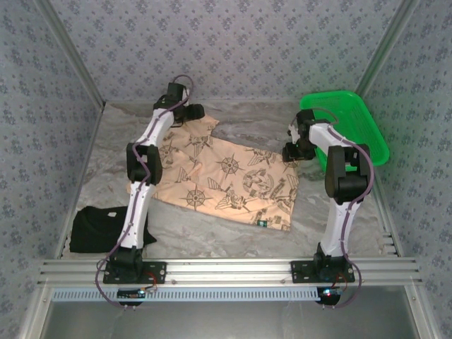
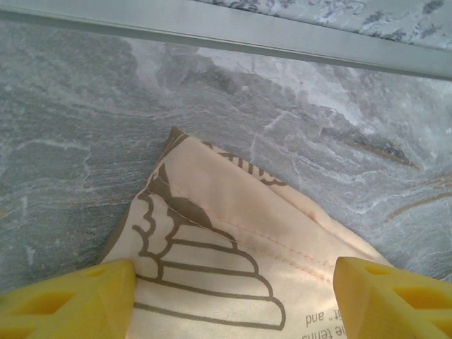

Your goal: Fold the inside-out t-shirt

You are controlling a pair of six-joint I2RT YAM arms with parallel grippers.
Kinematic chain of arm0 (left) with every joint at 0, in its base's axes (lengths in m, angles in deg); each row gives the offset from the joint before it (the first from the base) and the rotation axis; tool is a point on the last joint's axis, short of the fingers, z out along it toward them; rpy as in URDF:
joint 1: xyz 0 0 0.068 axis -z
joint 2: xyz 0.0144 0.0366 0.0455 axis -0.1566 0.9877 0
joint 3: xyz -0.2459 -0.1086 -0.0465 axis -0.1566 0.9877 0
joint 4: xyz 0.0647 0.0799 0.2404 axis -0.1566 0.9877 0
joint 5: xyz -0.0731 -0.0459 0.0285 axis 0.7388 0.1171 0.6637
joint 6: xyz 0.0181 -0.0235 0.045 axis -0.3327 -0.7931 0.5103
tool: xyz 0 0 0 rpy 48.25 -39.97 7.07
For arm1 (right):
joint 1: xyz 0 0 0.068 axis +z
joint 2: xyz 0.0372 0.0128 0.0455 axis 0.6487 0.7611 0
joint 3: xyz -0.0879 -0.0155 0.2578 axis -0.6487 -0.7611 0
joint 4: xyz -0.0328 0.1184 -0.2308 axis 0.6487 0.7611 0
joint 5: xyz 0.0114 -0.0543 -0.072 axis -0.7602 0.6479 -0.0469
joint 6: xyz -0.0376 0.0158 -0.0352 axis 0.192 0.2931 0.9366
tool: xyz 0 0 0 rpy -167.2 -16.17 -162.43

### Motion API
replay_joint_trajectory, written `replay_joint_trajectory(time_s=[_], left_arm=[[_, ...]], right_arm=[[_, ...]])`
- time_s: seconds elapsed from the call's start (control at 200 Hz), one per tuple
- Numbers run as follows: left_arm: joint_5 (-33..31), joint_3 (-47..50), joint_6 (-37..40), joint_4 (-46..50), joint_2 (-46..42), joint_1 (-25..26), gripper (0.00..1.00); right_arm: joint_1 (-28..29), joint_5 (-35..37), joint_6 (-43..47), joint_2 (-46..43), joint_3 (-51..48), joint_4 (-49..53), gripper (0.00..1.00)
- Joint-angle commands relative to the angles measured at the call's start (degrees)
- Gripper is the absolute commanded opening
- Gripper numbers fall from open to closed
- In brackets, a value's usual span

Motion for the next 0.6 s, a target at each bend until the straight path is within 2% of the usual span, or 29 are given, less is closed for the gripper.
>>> replay_joint_trajectory(time_s=[0.0,0.255,0.32,0.4,0.495,0.595], left_arm=[[-1.72,-0.18,5.41,-2.14,-3.18,-0.06,0.72],[-6.47,-0.28,6.33,1.61,-2.29,-0.16,0.73],[-5.57,0.04,6.53,0.08,-1.76,-0.22,0.73],[-1.21,-1.28,6.72,-1.23,0.60,-0.17,0.73],[2.45,-8.99,6.00,2.84,5.03,-0.36,0.69],[2.84,-9.75,6.12,4.26,5.41,-0.45,0.67]], right_arm=[[-0.24,-0.54,-1.43,0.83,-1.28,-0.18,0.55],[-0.05,-0.79,-2.20,0.41,-3.18,-0.67,0.57],[-0.05,-1.04,-2.20,0.86,-3.01,-0.71,0.57],[-0.01,-1.63,-2.06,1.39,-2.82,-0.80,0.55],[0.21,-2.95,-1.45,1.49,-2.82,-1.15,0.46],[0.80,-3.49,-0.41,1.15,-2.43,-1.51,0.29]])
